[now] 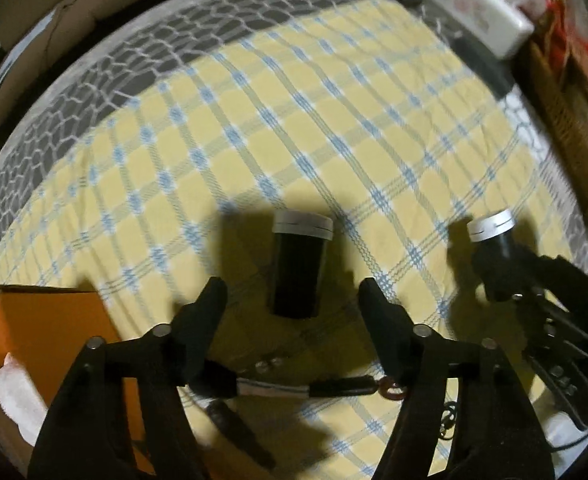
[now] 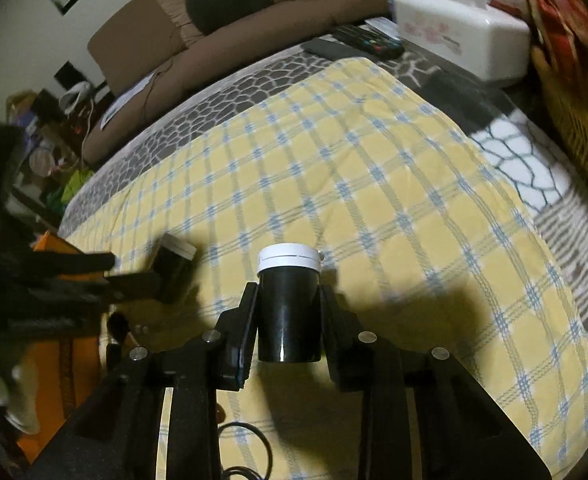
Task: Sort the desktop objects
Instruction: 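Move both tools to the black bottles and grasp one bottle with each tool, then carry the black bottles into the box with both tools and release them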
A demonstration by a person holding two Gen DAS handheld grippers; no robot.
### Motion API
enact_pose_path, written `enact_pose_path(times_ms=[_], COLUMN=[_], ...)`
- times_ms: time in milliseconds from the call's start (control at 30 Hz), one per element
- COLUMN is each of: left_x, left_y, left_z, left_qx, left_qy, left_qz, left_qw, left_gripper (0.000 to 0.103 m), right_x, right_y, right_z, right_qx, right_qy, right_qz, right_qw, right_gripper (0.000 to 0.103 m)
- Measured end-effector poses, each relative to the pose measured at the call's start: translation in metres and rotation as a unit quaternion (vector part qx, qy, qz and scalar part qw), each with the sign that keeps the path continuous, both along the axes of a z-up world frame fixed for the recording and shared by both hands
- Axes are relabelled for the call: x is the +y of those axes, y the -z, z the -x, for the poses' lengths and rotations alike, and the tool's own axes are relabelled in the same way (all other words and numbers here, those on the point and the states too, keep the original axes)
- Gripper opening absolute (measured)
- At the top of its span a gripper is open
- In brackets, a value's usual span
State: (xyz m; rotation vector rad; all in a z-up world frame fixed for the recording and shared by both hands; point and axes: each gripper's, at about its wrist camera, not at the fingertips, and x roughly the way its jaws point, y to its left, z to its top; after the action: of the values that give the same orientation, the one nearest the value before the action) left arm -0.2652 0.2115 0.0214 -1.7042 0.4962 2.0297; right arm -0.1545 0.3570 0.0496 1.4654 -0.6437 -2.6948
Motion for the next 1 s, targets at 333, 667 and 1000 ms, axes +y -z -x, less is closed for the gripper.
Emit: enact_pose_path(times_ms=[333, 667, 1000], left_x=[0.007, -0.034, -0.122], left_y=[0.012, -0.059, -0.118], left_z=[-0.007, -0.031, -0.059], left_qx=[-0.008, 0.005, 0.023], left_qy=[0.009, 0.002, -0.045], left_qz=[-0.002, -0.079, -0.13], left_qw=[0.9999, 0.9968, 0.9902], left_gripper=[0.027, 0.027, 0.027], right_x=[-0.004, -0.014, -0.069], right_y=[-0.009, -0.036, -0.077], right_z=[-0.002, -0.011, -0.024], right_qx=[0.008, 0.037, 0.06], right_qy=[-0.017, -0.026, -0.081], right_qz=[0.01, 0.033, 0.035], right_qw=[1.0, 0.998, 0.994], right_gripper=[0.029, 0.029, 0.029])
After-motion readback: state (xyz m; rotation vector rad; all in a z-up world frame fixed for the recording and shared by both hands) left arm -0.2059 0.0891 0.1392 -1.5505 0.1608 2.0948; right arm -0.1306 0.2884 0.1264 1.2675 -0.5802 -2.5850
